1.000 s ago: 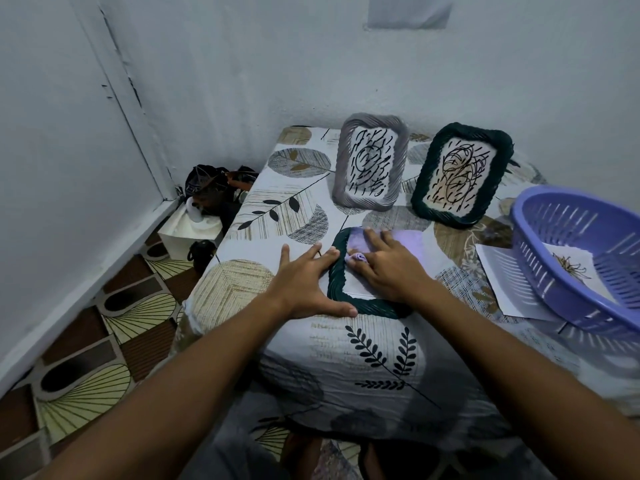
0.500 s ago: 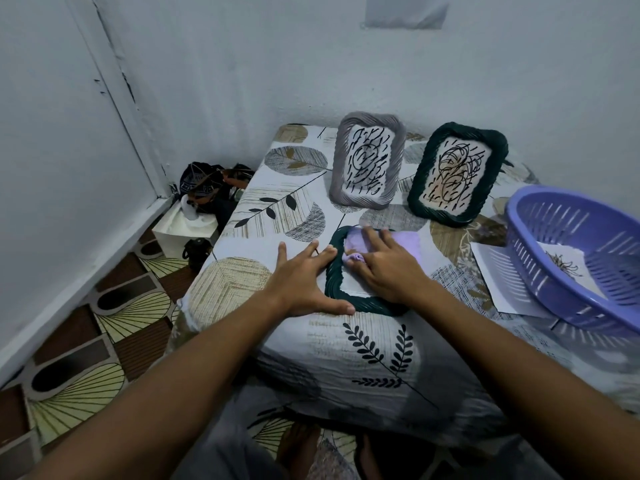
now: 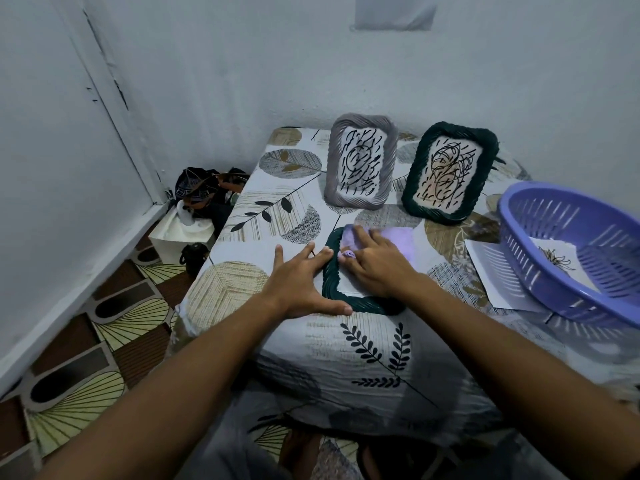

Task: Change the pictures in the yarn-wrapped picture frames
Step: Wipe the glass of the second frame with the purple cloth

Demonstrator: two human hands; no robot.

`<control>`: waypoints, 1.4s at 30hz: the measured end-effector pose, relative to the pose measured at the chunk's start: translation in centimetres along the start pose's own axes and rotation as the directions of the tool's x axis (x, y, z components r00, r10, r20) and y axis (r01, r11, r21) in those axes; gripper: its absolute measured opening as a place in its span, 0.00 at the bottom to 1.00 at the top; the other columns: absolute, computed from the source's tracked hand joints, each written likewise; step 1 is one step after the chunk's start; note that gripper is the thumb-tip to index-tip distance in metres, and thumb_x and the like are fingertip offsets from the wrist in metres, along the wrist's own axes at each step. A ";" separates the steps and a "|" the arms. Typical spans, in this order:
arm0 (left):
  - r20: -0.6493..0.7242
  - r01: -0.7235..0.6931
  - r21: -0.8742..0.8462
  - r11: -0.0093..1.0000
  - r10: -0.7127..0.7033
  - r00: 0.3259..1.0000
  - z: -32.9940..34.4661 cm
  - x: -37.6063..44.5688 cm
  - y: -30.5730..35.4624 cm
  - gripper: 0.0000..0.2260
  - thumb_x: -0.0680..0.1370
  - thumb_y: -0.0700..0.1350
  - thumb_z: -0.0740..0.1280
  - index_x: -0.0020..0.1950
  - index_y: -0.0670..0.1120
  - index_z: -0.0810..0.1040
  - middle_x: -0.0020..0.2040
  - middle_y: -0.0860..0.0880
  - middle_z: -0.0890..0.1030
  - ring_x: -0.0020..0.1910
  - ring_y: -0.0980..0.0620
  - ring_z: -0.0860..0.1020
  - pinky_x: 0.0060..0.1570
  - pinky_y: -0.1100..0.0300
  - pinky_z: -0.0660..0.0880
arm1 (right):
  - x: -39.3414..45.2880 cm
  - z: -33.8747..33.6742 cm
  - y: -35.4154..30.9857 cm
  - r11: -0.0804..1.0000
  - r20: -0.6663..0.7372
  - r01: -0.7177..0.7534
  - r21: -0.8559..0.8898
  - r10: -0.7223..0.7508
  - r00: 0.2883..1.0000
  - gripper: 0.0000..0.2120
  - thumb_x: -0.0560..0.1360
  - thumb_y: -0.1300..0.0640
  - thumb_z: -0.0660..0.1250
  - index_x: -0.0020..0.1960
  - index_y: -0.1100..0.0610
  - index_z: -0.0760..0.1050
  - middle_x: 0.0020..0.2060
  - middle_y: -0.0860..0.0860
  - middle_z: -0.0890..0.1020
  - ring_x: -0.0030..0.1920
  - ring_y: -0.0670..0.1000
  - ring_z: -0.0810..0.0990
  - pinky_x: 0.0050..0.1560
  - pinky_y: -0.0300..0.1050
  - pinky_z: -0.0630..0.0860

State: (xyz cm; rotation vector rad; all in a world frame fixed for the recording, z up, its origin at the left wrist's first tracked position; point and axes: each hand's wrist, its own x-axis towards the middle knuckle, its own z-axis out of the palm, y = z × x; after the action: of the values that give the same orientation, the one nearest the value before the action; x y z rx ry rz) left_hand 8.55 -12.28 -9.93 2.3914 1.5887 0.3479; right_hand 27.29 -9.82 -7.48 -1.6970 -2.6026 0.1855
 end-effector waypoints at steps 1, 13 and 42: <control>0.000 0.001 0.000 1.000 -0.001 1.000 0.0 0.0 0.0 0.58 0.55 0.81 0.58 0.78 0.52 0.55 0.77 0.52 0.60 0.78 0.55 0.50 0.71 0.36 0.35 | -0.4 0.2 -0.1 1.000 0.002 0.017 0.020 -0.017 1.000 0.25 0.82 0.42 0.46 0.74 0.50 0.64 0.78 0.56 0.46 0.77 0.61 0.47 0.75 0.54 0.49; -0.011 0.008 -0.021 1.000 -0.008 1.000 -0.1 -0.1 0.3 0.58 0.54 0.80 0.58 0.78 0.49 0.57 0.77 0.50 0.61 0.77 0.54 0.52 0.71 0.38 0.35 | -5.6 0.5 -0.6 0.986 0.040 0.105 0.128 -0.111 0.993 0.26 0.80 0.38 0.46 0.72 0.46 0.68 0.78 0.54 0.50 0.78 0.55 0.46 0.75 0.47 0.47; 0.000 0.030 0.024 0.999 -0.030 1.000 -0.2 -0.3 0.5 0.54 0.58 0.78 0.61 0.78 0.52 0.55 0.78 0.48 0.58 0.77 0.53 0.53 0.72 0.39 0.35 | -6.7 -0.8 3.5 0.984 0.112 -0.030 0.176 0.010 0.994 0.27 0.80 0.40 0.49 0.66 0.55 0.74 0.78 0.51 0.46 0.77 0.55 0.44 0.75 0.59 0.54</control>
State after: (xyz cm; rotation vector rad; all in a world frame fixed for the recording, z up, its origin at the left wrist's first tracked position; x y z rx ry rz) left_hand 8.80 -12.77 -9.57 2.3821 1.6361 0.3248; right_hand 33.24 -14.45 -6.77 -1.6981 -2.5547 0.5099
